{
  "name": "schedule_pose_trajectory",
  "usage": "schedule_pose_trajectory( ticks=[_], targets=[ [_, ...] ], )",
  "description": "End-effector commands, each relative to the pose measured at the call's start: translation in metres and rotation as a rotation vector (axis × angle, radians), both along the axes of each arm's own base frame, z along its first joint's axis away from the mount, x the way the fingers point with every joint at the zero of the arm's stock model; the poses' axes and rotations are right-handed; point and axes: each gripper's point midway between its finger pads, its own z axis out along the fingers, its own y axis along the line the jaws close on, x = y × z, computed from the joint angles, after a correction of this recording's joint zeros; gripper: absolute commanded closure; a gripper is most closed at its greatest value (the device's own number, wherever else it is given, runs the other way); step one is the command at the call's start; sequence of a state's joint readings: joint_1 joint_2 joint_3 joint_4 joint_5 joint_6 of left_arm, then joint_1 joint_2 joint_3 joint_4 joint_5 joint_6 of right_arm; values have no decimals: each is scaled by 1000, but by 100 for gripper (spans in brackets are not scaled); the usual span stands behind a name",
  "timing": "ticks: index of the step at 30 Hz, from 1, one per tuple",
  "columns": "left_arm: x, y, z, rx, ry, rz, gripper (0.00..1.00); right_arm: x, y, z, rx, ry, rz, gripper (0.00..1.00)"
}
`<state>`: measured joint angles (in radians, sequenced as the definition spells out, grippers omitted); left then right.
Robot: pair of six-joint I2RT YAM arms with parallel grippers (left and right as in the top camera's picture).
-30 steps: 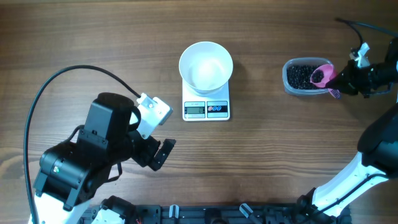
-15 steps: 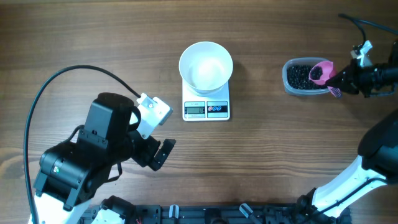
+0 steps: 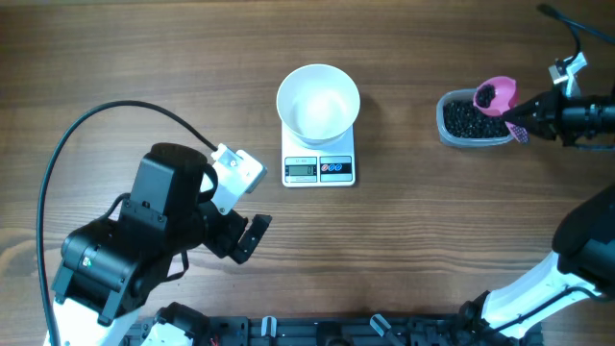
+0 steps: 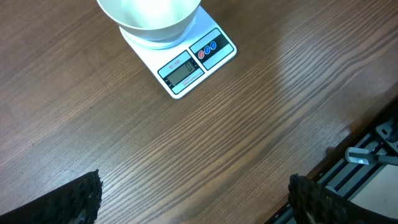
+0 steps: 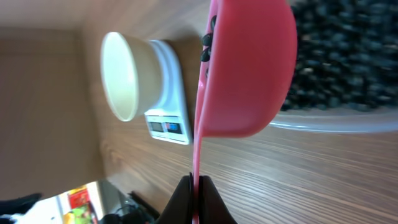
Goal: Scoop item into bowl and weigh 150g on scale
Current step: 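Lift the filled scoop out of the tub with the right gripper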
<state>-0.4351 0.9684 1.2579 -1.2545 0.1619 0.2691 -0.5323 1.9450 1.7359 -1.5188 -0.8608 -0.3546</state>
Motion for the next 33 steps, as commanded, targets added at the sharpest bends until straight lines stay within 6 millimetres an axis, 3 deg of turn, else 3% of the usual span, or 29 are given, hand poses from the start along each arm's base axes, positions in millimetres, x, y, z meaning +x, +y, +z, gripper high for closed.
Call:
schedule_pose_trajectory(
  ticks=[1, 10, 24, 33],
  targets=[
    [1, 2, 6, 1, -23, -3, 0, 6, 12, 36, 77, -154, 17, 95],
    [1, 2, 6, 1, -23, -3, 0, 9, 39, 48, 112, -187, 72, 96],
    [1, 2, 6, 1, -23, -3, 0, 4, 147, 62, 100, -272, 375, 95],
    [1, 2, 6, 1, -23, -3, 0, 18, 200, 43, -66, -348, 528, 96]
  ],
)
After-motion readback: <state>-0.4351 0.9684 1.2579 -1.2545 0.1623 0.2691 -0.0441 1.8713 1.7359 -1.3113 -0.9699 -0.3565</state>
